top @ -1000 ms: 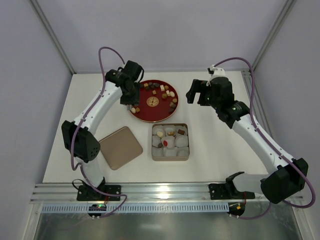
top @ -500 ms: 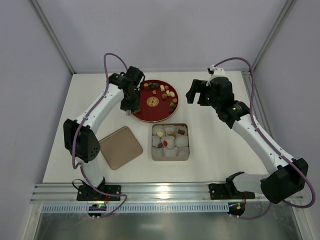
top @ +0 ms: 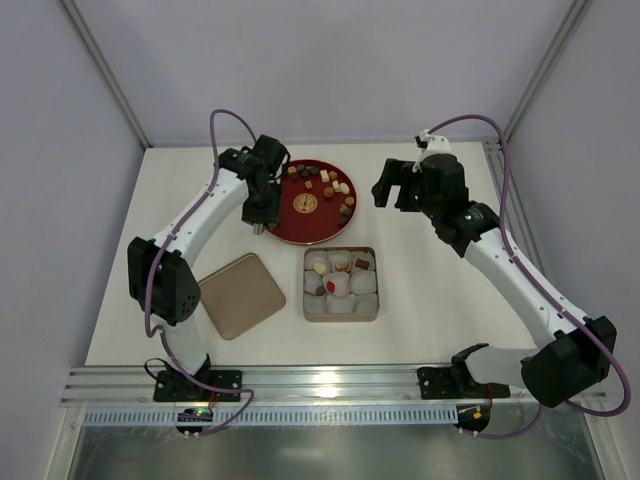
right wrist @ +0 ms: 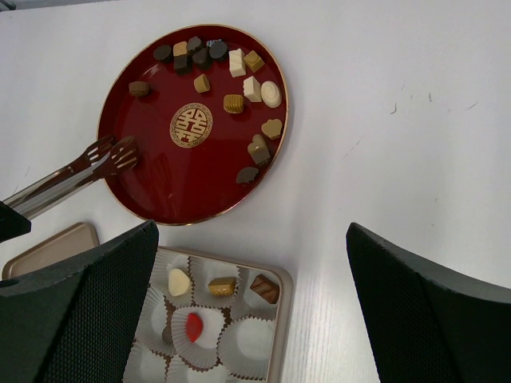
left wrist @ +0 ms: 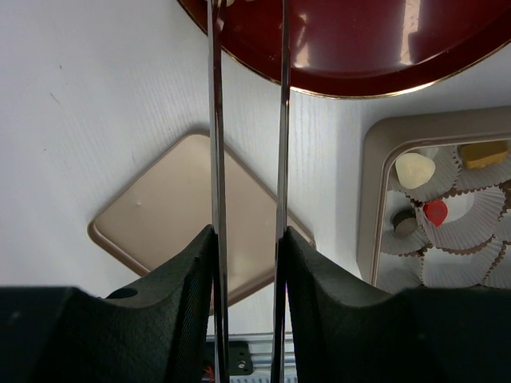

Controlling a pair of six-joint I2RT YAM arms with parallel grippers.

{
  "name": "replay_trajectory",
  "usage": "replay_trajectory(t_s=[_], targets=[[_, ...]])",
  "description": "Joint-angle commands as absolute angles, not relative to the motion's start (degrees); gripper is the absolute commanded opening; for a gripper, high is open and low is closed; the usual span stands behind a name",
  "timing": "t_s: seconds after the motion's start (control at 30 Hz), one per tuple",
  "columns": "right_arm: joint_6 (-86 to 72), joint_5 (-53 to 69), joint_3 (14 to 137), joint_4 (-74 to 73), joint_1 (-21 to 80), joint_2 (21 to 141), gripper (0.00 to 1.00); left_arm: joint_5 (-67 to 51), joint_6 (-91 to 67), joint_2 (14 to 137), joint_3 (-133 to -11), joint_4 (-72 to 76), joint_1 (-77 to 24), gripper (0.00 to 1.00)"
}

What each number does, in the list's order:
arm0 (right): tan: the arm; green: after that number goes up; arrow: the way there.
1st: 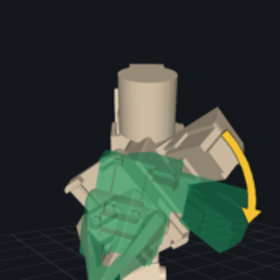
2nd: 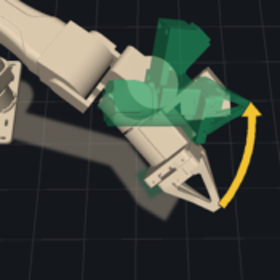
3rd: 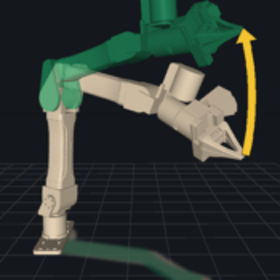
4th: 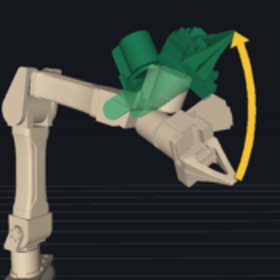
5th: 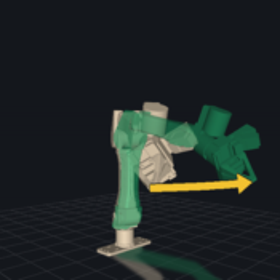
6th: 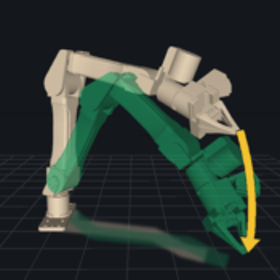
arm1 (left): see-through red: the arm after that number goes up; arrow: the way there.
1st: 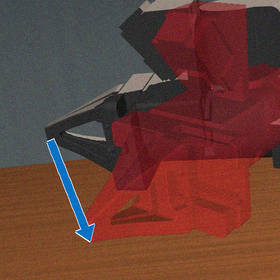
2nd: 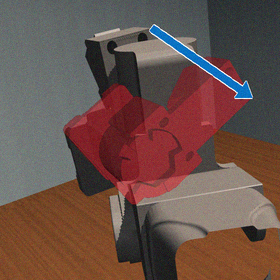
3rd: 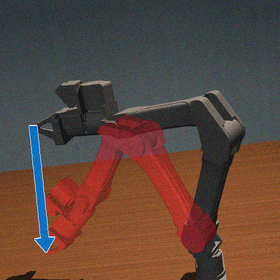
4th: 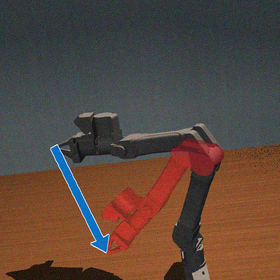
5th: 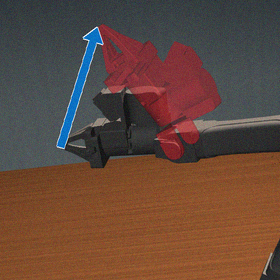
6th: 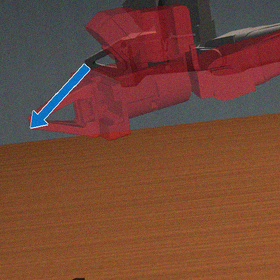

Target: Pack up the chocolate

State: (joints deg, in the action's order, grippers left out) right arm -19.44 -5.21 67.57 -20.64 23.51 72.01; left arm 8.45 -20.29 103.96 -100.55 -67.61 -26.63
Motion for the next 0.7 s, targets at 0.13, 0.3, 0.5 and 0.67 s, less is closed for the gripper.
replay_trajectory(t_s=[0.13, 0.3, 0.5, 0.67], targets=[[-19.42, -5.71, 67.68, -18.9, 23.29, 71.46, 1.0, 7.12, -19.07, 102.48, -100.81, -66.01, -26.89, 0.37], [-19.42, -5.71, 67.76, -18.98, 23.29, 71.63, 1.0, 7.12, -18.81, 103.1, -100.81, -66.18, -26.98, 0.37], [-19.34, -5.8, 67.76, -18.98, 23.29, 71.63, 1.0, 7.12, -18.72, 103.71, -100.9, -65.83, -26.98, 0.37], [-19.42, -5.98, 67.76, -19.07, 23.29, 71.72, 1.0, 6.95, -18.63, 104.24, -100.9, -65.92, -26.98, 0.37]])
